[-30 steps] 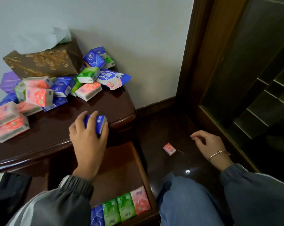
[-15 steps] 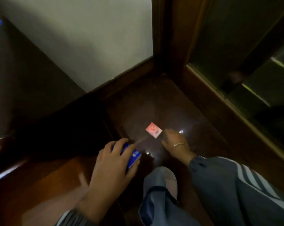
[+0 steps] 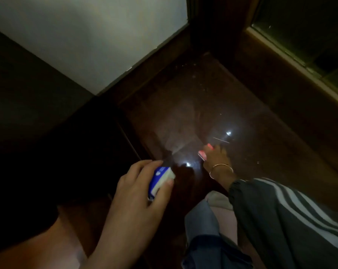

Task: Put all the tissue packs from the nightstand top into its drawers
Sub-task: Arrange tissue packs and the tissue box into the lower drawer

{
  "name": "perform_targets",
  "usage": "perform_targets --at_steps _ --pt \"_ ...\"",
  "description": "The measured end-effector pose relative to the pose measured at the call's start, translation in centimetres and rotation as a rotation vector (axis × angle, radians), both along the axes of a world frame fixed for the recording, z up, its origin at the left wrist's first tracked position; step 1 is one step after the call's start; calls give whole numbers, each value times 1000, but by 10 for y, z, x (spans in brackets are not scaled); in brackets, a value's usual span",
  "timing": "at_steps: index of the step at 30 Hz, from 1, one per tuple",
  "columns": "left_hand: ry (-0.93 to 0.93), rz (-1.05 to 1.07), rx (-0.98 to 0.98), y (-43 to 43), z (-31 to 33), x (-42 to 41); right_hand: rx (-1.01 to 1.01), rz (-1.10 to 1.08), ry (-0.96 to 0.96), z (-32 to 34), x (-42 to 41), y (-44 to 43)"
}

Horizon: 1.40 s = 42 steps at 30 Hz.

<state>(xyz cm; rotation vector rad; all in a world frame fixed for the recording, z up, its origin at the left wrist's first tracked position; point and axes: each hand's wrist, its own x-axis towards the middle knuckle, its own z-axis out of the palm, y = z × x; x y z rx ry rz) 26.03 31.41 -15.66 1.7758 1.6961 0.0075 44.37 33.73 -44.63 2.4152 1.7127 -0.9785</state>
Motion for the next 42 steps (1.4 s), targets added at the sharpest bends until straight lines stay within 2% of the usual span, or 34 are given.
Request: perform_targets --at_steps 3,4,6,8,9,11,13,16,18,23,26,30,33,36,38,42 --pt "-237 225 -21 2 8 5 10 -603 643 57 8 1" --pt "-335 341 -62 2 12 7 45 -716 786 88 11 4" --pt "-605 622 -249 1 28 13 132 -698 974 161 20 9" --pt "-833 829 -453 -3 52 18 212 -520 1097 246 24 7" --pt "-907 872 -496 -6 68 19 260 -417 1116 287 24 3" --pt "-1024 882 -529 -16 104 22 346 -236 1104 362 14 -10" --pt "-1159 818 -531 -30 142 23 414 -61 991 424 -5 -32" --pt "-1354 685 -516 -61 199 11 531 82 811 488 -41 -75" --pt "-1431 662 -509 -87 231 -7 563 156 787 517 -65 -103" --pt "-1456 759 -285 -154 271 -74 414 436 802 554 -134 -166" --pt "-1412 780 -162 -188 281 -125 291 557 901 567 -175 -190" --pt "-1391 826 -3 -218 282 -194 186 732 984 576 -229 -200" --pt "-1290 872 65 -225 274 -240 149 761 1004 577 -271 -188" --pt "-1223 1006 127 -234 260 -288 374 778 817 573 -317 -155" --pt "-1270 1118 149 -241 250 -310 554 816 643 573 -356 -130" --pt "-1327 1184 182 -261 229 -341 811 1006 335 582 -442 -77"
